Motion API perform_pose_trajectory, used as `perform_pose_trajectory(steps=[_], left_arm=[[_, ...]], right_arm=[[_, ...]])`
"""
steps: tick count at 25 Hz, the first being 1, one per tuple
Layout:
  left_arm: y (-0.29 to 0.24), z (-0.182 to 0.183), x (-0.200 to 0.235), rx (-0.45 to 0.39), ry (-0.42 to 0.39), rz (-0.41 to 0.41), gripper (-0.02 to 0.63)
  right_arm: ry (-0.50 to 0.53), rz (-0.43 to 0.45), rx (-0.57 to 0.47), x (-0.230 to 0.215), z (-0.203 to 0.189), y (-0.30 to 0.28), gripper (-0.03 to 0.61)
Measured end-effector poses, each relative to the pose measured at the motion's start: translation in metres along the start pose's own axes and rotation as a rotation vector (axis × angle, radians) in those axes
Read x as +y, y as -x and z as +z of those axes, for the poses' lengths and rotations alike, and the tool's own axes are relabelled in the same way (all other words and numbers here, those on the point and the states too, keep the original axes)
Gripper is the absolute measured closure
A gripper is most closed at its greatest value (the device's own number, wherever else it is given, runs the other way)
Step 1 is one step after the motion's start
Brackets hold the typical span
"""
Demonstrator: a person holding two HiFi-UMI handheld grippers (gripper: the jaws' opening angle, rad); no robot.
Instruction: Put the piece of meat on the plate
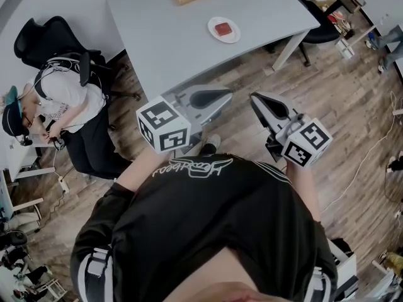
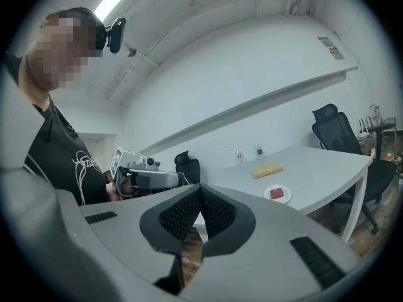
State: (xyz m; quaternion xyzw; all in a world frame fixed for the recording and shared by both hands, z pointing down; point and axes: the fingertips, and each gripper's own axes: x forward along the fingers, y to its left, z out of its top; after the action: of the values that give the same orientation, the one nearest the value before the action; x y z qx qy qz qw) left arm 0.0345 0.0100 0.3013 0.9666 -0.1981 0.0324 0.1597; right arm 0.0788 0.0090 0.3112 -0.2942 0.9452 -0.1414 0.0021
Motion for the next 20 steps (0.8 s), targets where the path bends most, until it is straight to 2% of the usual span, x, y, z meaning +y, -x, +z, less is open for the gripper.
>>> perform_pose_trajectory(steps=[20], left_arm=[[0.013, -0.020, -0.062, -0.010, -0.020, 0.010, 0.606]], right_arm=[[0.033, 0.008, -0.005, 0.046, -0.013, 0.044, 0.571]])
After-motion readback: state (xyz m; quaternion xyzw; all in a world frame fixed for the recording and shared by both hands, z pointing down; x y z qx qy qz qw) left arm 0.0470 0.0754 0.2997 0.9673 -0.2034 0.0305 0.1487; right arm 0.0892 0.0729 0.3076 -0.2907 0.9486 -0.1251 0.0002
